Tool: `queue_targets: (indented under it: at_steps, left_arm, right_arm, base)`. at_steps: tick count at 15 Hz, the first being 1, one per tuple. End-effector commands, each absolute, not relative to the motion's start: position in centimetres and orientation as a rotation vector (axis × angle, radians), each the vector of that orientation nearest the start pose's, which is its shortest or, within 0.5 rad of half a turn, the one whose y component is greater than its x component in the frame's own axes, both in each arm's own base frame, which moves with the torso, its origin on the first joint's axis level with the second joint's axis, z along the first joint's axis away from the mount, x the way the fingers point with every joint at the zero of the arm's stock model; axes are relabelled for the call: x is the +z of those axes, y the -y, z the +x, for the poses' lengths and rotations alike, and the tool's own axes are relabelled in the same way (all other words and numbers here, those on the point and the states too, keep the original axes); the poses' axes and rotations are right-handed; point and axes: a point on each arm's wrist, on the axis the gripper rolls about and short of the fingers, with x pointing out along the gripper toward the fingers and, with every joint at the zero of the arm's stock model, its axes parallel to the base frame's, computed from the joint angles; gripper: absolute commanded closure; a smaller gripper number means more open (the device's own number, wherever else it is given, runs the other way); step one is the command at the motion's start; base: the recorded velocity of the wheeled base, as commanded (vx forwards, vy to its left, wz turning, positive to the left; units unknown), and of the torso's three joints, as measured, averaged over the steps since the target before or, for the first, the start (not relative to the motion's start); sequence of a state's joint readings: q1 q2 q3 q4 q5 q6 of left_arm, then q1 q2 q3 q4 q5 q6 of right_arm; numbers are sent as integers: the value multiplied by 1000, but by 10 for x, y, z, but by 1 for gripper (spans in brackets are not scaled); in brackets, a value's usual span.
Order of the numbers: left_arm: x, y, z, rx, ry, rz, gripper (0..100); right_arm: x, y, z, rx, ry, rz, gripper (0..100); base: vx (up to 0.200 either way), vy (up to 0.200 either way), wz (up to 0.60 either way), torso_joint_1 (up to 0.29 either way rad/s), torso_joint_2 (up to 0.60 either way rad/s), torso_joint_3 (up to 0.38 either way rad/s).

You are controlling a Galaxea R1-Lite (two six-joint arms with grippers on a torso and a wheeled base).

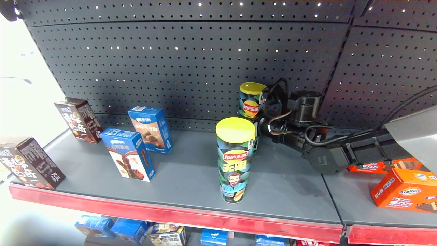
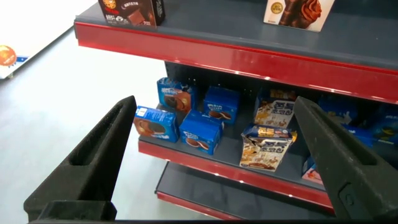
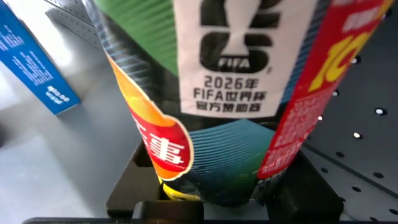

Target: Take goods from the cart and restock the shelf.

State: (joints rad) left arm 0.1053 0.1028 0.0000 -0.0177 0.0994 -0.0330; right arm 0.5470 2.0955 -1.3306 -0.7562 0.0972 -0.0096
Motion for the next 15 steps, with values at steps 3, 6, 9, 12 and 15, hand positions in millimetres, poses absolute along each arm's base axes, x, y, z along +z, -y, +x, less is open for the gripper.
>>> queue_targets:
  at_steps: [3,6,9,12,15]
  left_arm:
    - [79,-1,-15,208,-83,-34,0]
    - [79,-1,-15,207,-83,-34,0]
    - [79,-1,-15,207,-83,-34,0]
    - [79,-1,-15,207,-83,-34,0]
    - [79,-1,-15,207,-83,-34,0]
  right_arm:
    - [192,-227,366,649,-9,-13,100]
    - [187,-227,367,649,-17,-21,100]
    - [186,-227,367,651,-21,-24,0]
    - [179,-222,357,651,-66,-37,0]
    - [168,-204,328,651,-140,-81,0]
  base:
    - [0,0,0,0,0,0]
    - [0,0,0,0,0,0]
    - [0,0,0,0,0,0]
    - [0,0,0,0,0,0]
    - [0,0,0,0,0,0]
